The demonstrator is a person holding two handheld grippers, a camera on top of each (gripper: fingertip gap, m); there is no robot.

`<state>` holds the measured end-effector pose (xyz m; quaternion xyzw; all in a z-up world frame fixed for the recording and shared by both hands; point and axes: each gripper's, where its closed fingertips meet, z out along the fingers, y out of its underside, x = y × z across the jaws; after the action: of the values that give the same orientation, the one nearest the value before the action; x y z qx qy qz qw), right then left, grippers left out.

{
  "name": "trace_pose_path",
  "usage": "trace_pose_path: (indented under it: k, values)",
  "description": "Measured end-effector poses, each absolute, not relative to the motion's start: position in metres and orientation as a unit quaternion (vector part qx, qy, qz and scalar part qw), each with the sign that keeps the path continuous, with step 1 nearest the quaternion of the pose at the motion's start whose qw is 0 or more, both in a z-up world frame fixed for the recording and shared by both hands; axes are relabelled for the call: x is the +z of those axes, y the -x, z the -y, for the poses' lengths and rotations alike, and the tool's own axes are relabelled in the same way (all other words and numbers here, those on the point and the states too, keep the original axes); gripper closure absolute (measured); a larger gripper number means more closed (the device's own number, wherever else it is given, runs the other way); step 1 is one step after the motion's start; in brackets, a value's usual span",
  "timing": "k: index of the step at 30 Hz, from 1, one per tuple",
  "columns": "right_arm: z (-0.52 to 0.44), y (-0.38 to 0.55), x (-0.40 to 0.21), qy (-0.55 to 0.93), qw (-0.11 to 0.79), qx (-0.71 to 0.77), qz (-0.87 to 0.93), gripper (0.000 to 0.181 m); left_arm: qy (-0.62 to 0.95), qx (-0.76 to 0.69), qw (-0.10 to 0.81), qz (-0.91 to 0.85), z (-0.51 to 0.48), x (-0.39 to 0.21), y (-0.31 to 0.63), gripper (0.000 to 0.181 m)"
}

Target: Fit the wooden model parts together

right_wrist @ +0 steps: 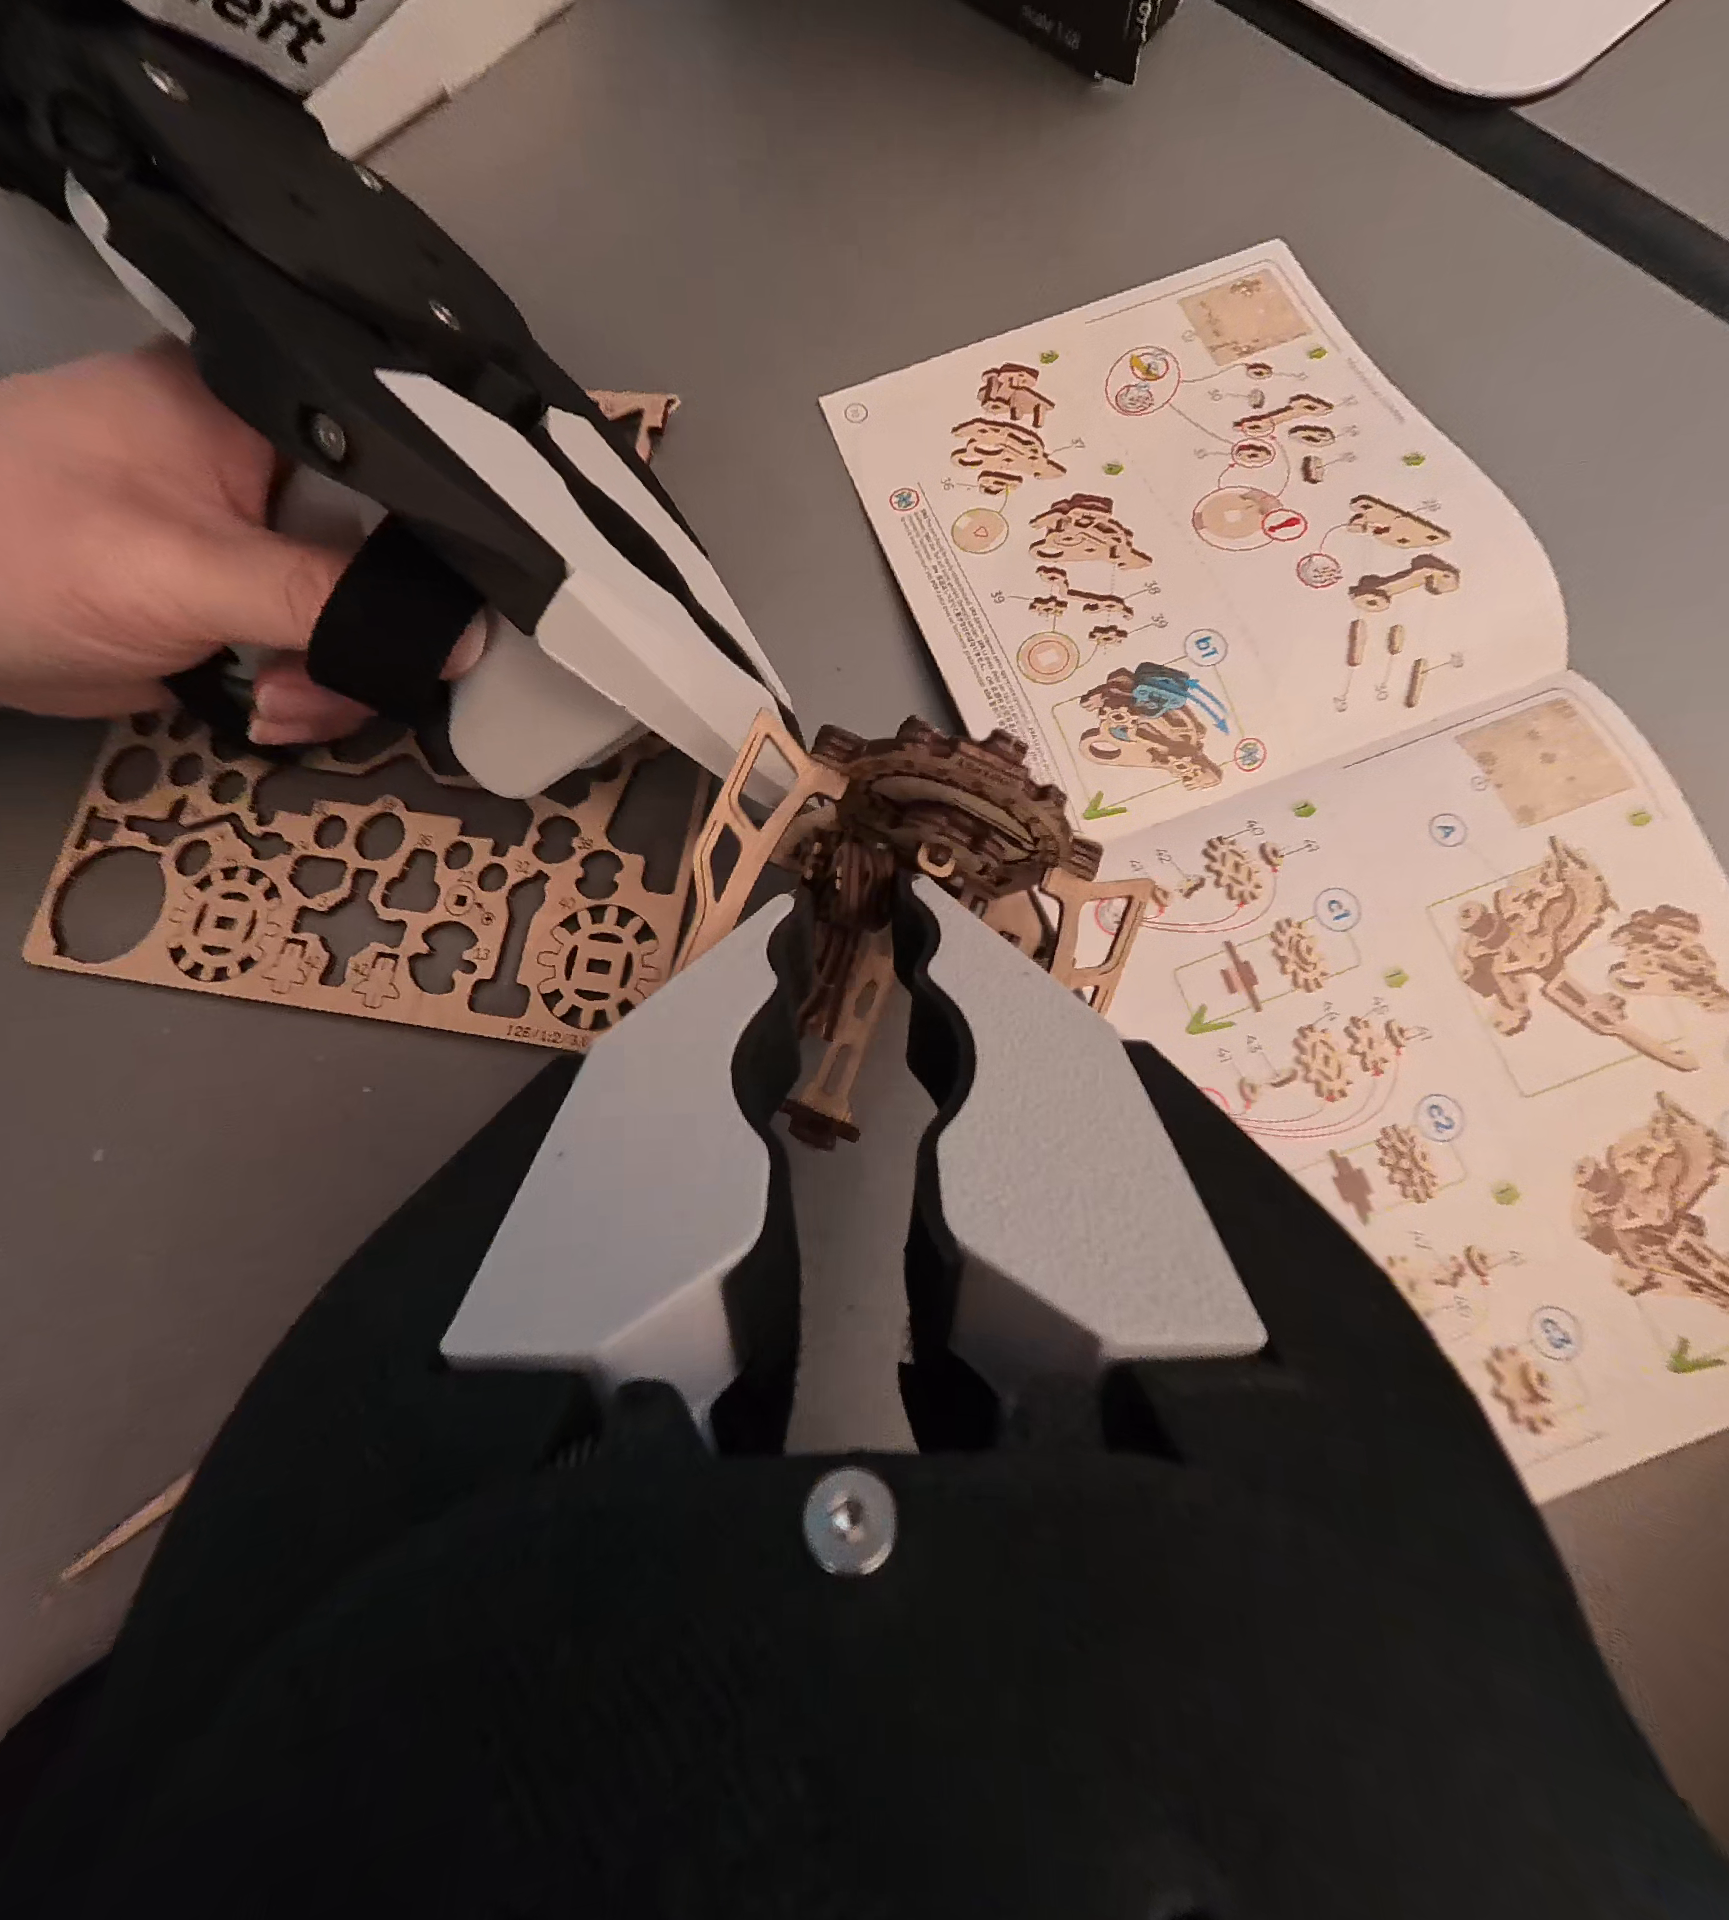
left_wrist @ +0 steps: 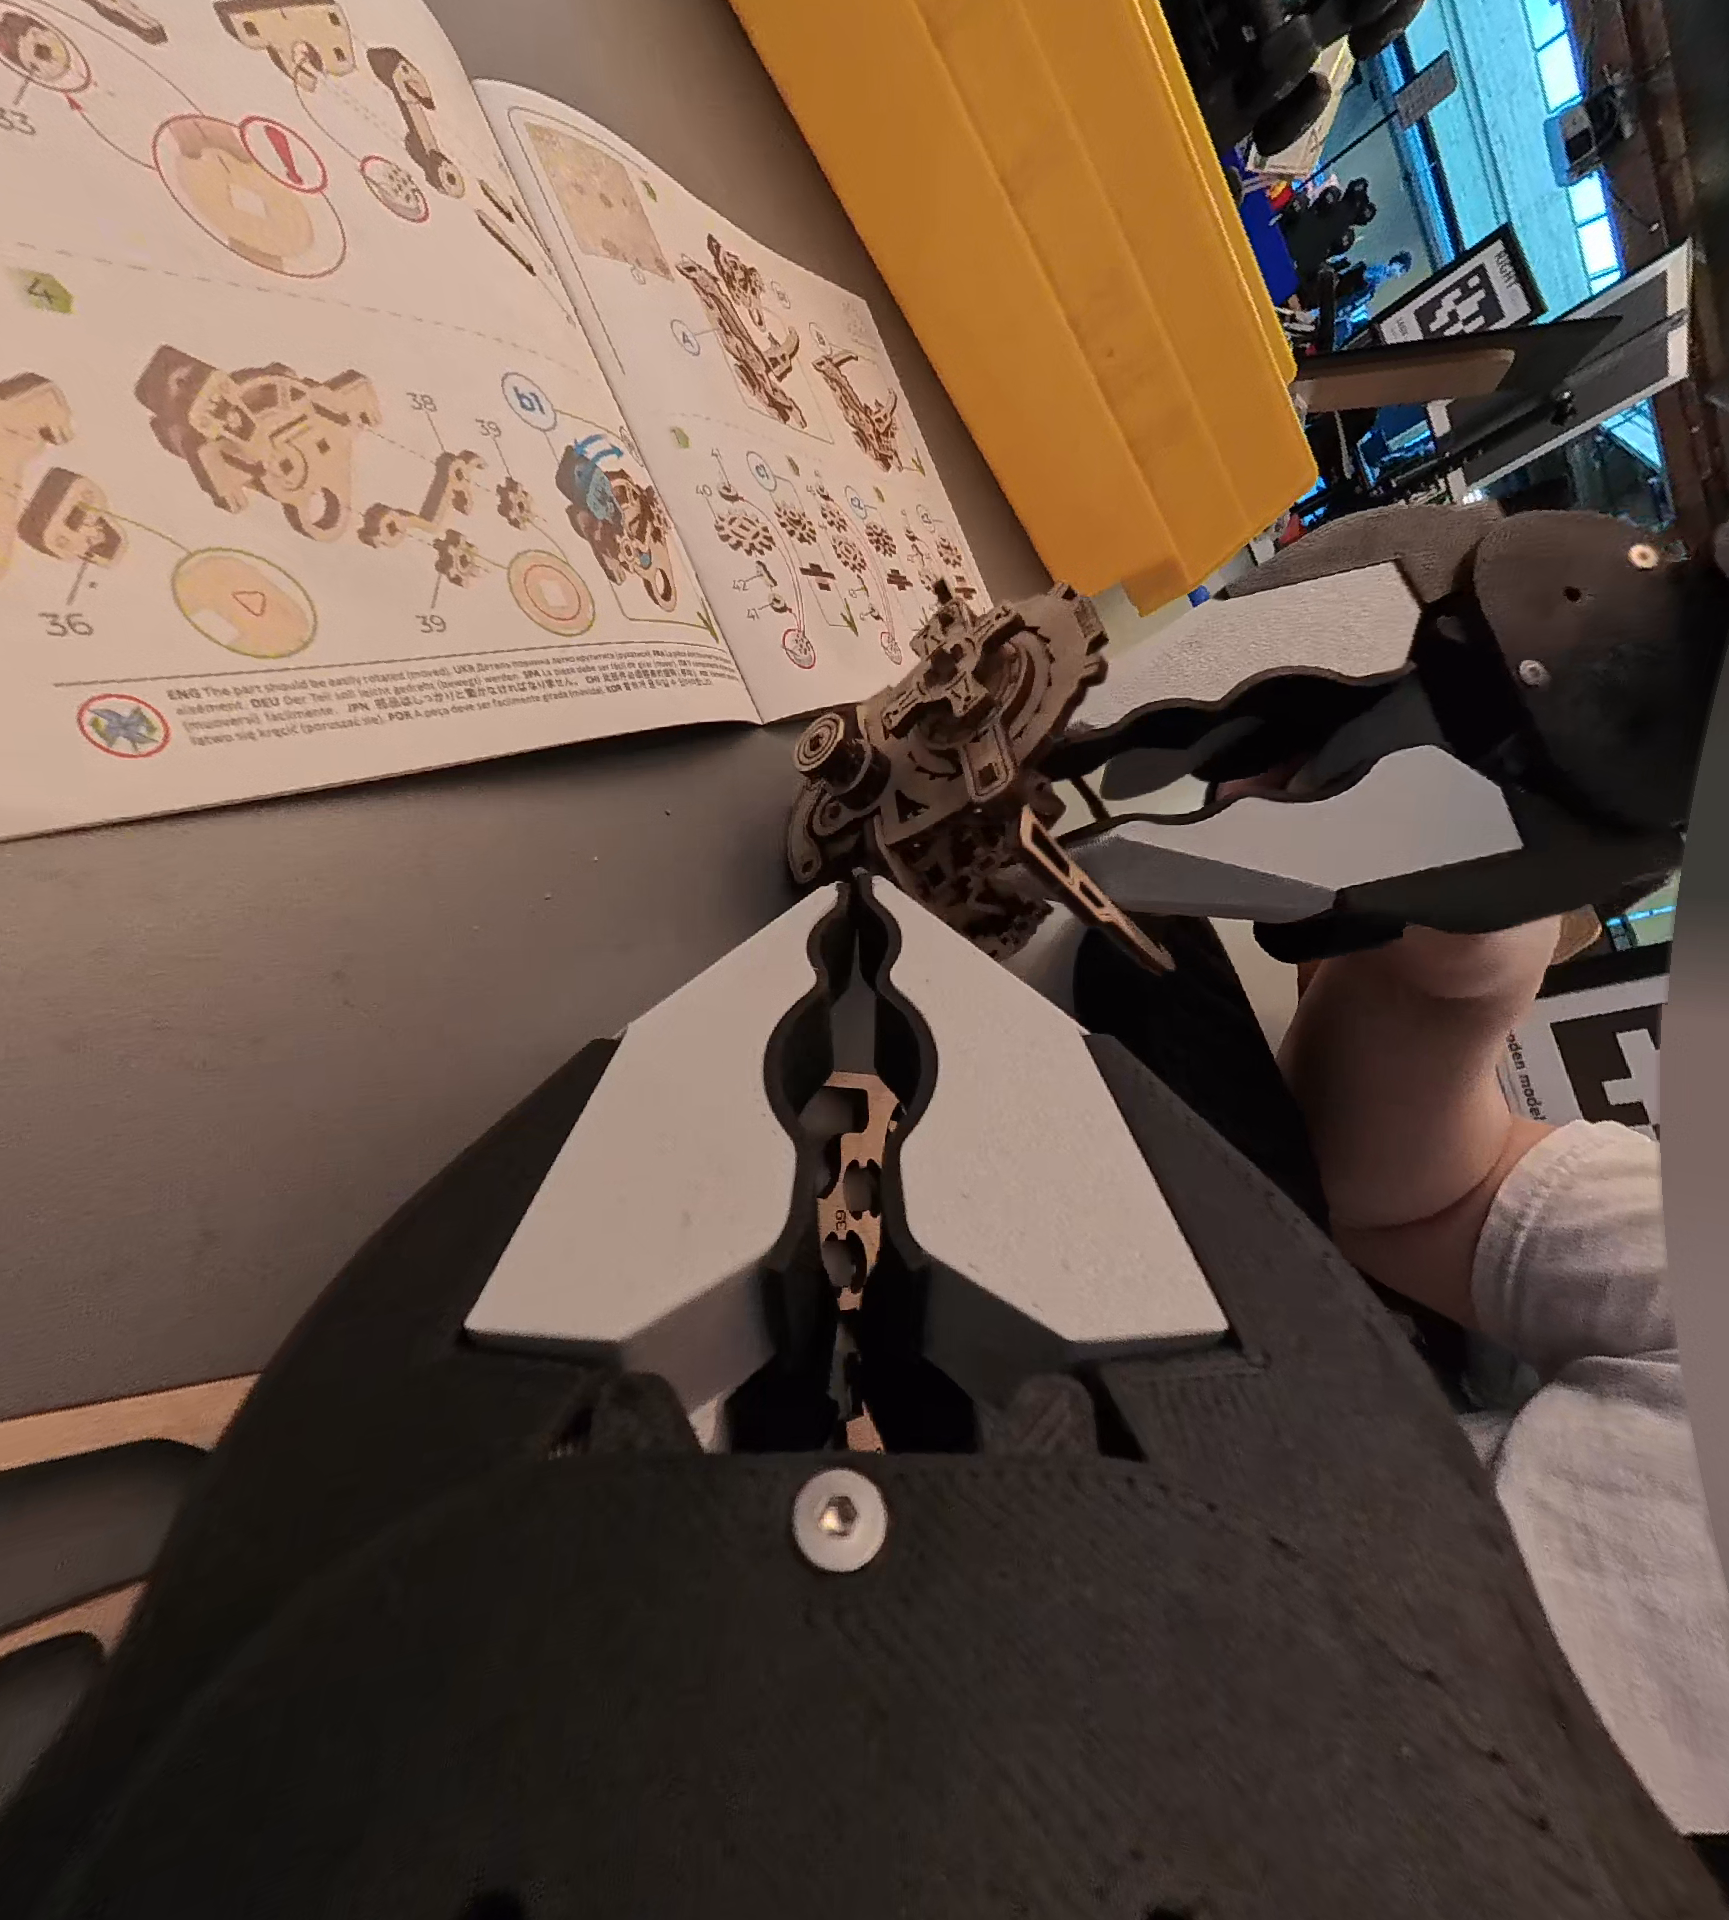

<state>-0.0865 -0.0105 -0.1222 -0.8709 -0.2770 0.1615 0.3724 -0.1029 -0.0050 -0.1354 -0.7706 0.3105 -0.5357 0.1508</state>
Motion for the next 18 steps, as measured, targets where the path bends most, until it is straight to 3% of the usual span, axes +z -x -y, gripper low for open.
trace_pose_path:
  k: [14, 18]
  values:
    - [0.015, 0.089, -0.133, 0.878, 0.332, 0.280, 0.199, 0.163, 0.772, -0.532, 0.154, -0.313, 0.005, -0.136, 0.103, 0.181]
    - [0.022, 0.092, -0.134, 0.879, 0.310, 0.303, 0.200, 0.170, 0.773, -0.528, 0.156, -0.316, 0.006, -0.137, 0.102, 0.181]
